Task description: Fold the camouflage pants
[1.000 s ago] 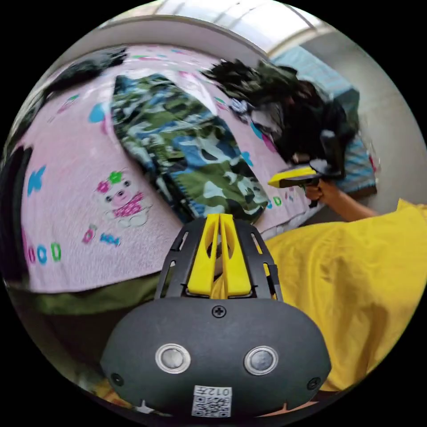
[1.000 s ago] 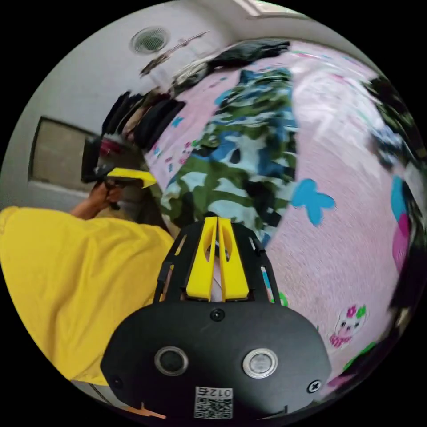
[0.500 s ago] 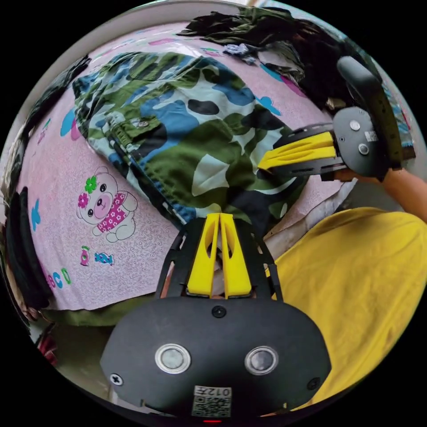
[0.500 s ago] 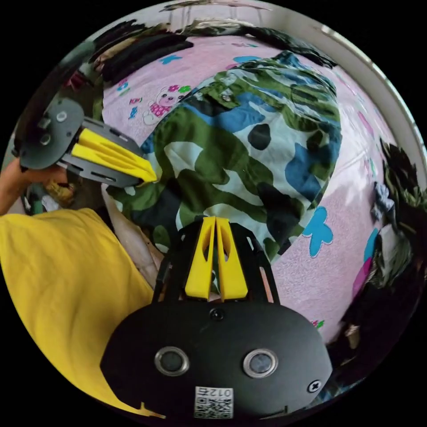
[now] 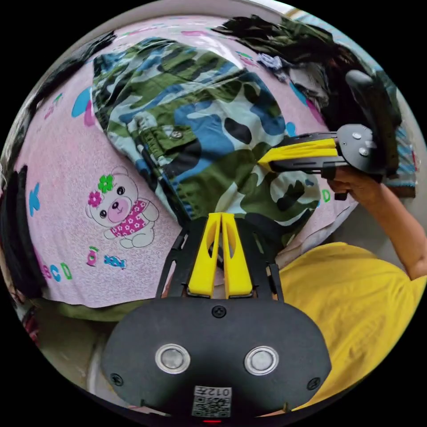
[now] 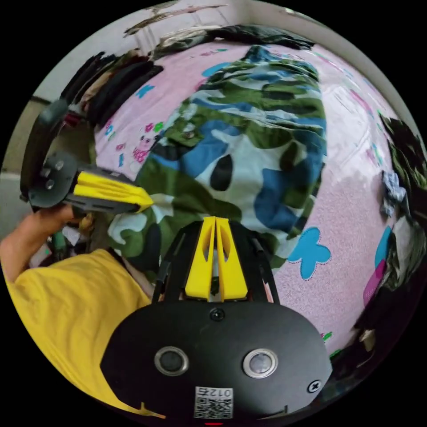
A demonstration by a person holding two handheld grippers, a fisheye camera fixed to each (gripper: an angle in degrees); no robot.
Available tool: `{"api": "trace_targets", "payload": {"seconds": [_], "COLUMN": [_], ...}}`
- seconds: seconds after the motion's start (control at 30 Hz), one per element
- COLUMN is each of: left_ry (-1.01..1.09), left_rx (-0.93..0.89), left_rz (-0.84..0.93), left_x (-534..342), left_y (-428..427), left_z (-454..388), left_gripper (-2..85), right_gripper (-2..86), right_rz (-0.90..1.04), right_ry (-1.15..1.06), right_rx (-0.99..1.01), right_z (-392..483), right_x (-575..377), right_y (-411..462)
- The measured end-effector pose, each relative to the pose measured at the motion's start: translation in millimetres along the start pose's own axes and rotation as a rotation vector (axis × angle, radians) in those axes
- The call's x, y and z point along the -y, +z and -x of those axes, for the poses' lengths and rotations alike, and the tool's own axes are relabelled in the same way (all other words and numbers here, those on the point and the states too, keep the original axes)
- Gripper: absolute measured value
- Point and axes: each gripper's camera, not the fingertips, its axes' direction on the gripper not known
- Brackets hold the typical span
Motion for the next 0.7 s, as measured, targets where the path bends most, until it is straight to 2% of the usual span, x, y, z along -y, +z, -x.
{"api": "trace_targets", "payload": {"seconds": [0.03, 0.13, 0.2, 0.3, 0.4, 0.43, 0.5, 0.57, 0.63, 0.7], "left_ry": [-0.055, -0.166, -0.150, 0.041, 0.208, 0.228, 0.218, 0.136, 0.081, 0.094], "left_rx": [-0.069, -0.211, -0.166, -0.065, -0.088, -0.041, -0.020, -0.125, -0.194, -0.145], "left_rz": [-0.021, -0.071, -0.134, -0.162, 0.015, 0.085, 0.087, 0.063, 0.038, 0.004], "left_x": [-7.9, -30.6, -40.4, -44.1, -43.7, -47.0, -52.7, -55.6, -59.2, -66.9], "left_y": [-0.1, -3.0, -18.6, -39.7, -19.2, -4.8, 7.4, 8.5, -1.3, -16.8], "left_z": [12.2, 37.3, 32.4, -1.9, -28.0, -31.2, -26.7, -7.2, 4.1, 2.4], "left_gripper": [0.2, 0.1, 0.2, 0.2, 0.0, -0.1, -0.1, -0.1, -0.1, -0.1], "right_gripper": [-0.1, -0.1, -0.1, -0.1, -0.1, -0.1, -0.1, -0.1, -0.1, -0.2], "right_rz": [-0.046, -0.146, -0.168, -0.105, 0.023, 0.078, 0.112, 0.046, -0.006, -0.020], "right_ry": [0.131, 0.308, 0.229, 0.013, -0.144, -0.165, -0.148, -0.073, 0.052, 0.028], "right_rx": [0.028, 0.064, 0.046, 0.122, 0.246, 0.204, 0.120, 0.192, 0.098, 0.047], "right_z": [-23.3, -60.5, -53.6, -23.0, -0.6, 1.1, -8.4, -29.2, -48.5, -47.8], "right_x": [-3.1, -20.3, -26.8, -40.7, -61.0, -67.4, -74.3, -79.7, -88.2, -97.5], "right_y": [-8.4, -31.1, -44.1, -47.6, -30.0, -18.7, -5.3, -11.0, -27.3, -41.7]}}
